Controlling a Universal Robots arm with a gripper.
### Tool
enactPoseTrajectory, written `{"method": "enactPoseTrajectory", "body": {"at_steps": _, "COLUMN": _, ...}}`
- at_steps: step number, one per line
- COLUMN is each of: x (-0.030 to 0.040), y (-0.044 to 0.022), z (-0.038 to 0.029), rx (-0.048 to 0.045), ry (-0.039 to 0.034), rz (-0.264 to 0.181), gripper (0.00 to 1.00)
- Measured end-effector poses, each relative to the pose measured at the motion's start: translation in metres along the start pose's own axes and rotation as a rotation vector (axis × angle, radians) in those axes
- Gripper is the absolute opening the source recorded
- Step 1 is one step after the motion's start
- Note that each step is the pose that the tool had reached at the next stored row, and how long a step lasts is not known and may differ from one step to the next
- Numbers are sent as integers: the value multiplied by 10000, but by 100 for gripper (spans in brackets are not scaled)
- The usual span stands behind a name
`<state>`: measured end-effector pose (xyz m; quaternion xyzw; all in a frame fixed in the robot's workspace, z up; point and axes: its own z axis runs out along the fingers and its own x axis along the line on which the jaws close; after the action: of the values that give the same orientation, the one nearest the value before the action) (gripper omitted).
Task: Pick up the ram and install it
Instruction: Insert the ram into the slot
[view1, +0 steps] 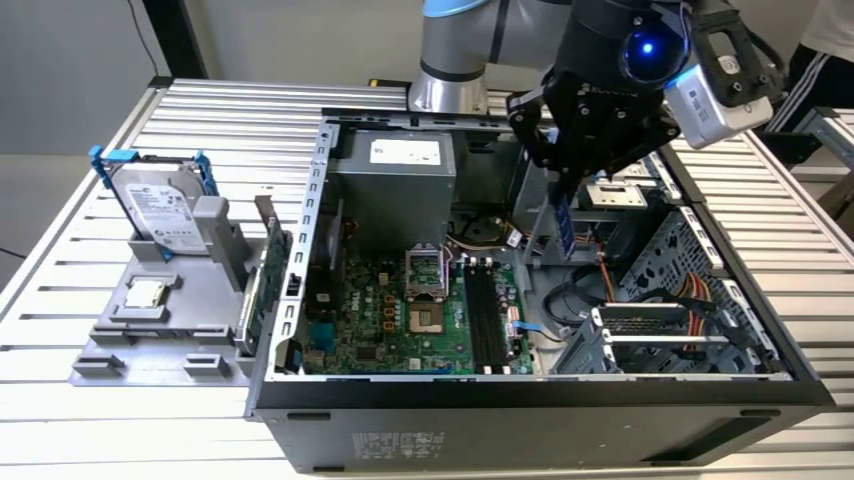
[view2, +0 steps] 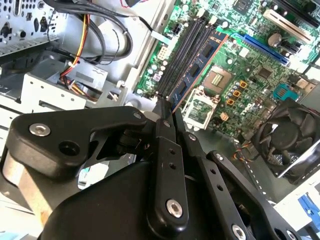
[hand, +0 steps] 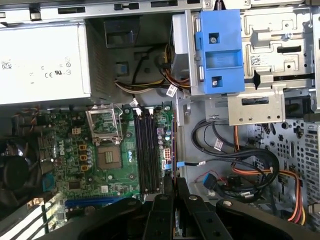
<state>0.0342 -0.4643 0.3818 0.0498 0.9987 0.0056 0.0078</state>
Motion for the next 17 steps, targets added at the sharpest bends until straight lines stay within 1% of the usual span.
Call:
{"method": "enactPoseTrajectory", "body": {"at_steps": 5, "x": -50, "y": 5, "z": 13, "rx": 2, "ry": 0, "rz": 0, "gripper": 0}}
{"method": "enactPoseTrajectory", "body": {"at_steps": 9, "x": -55, "y": 5, "z": 16, "rx": 1, "ry": 0, "rz": 1, "gripper": 0}}
{"method": "enactPoseTrajectory", "body": {"at_steps": 17, "x": -89, "y": 9, "z": 62, "rx": 1, "ry": 0, "rz": 0, "gripper": 0}}
